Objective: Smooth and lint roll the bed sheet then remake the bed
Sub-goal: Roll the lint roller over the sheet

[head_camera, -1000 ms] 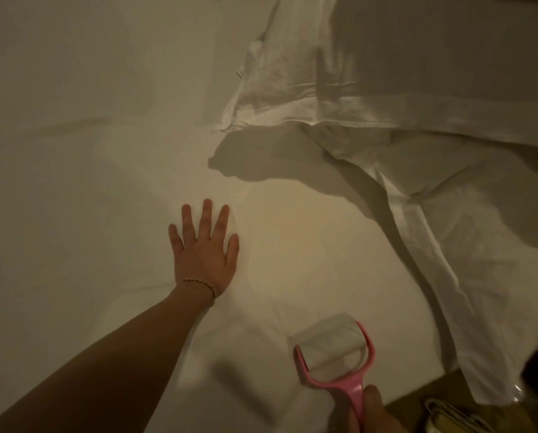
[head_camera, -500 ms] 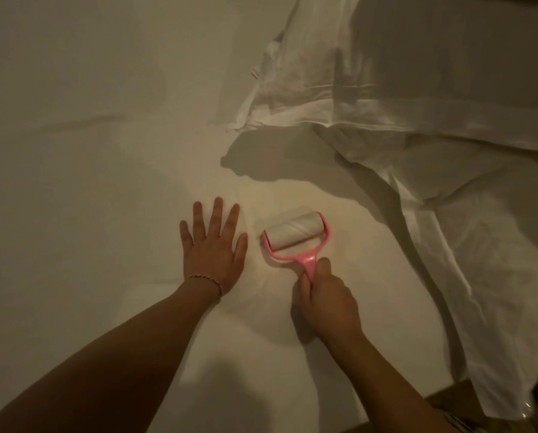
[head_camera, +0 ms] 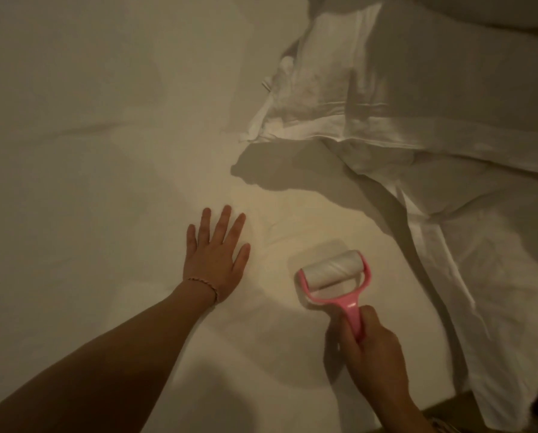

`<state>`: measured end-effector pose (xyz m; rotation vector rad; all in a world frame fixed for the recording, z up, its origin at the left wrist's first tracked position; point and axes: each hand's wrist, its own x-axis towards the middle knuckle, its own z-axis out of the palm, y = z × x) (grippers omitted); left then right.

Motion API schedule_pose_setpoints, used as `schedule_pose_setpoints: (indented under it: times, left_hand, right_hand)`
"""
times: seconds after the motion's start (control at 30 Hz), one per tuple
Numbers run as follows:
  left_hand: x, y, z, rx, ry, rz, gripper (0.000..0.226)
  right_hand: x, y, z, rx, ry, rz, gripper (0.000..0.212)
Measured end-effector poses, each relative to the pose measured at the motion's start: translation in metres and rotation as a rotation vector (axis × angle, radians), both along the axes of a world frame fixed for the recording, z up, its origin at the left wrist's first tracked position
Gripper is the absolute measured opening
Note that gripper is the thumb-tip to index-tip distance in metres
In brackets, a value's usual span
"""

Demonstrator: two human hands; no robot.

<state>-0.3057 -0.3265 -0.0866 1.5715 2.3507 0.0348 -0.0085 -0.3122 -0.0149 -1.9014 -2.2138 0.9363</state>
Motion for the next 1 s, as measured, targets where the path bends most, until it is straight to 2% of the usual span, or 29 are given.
schedule_pose_setpoints:
  times: [0.07, 0.27, 0.43, 0.5, 0.57, 0.67, 0.83, 1.0]
  left_hand:
    - [-0.009, -0.005, -0.001, -0.006, 0.001, -0.022, 0.065]
    - [-0.029, -0.015, -0.003, -0.007, 0.014, -0.014, 0.065]
    - [-0.028, -0.015, -0.006, 0.017, 0.025, -0.015, 0.065]
    - [-0.029, -0.015, -0.008, 0.022, 0.032, -0.024, 0.065]
    - [-0.032, -0.012, -0.008, 0.027, 0.033, -0.023, 0.065]
    - [-0.038, -0.002, -0.01, 0.039, 0.034, 0.005, 0.065]
    - [-0.063, 0.023, -0.011, 0.055, 0.027, 0.121, 0.065]
    - [-0.107, 0.046, -0.014, 0.004, 0.051, 0.226, 0.064]
  right_hand:
    - [-0.006, -0.017, -0.001, -0.03, 0.002, 0.006, 0.039]
    - [-0.029, -0.067, 0.025, 0.025, 0.02, -0.096, 0.031]
    - [-0.042, -0.078, 0.014, 0.048, -0.072, -0.108, 0.03]
    - [-0.043, -0.065, 0.002, -0.077, -0.157, -0.155, 0.029]
    - [-0.056, -0.043, -0.004, -0.192, -0.294, -0.046, 0.025]
    - [-0.087, 0.0, -0.004, -0.284, -0.267, 0.045, 0.031]
    - [-0.149, 0.058, -0.011, -0.149, -0.169, 0.106, 0.032]
    - [-0.216, 0.136, -0.011, -0.123, -0.091, 0.176, 0.031]
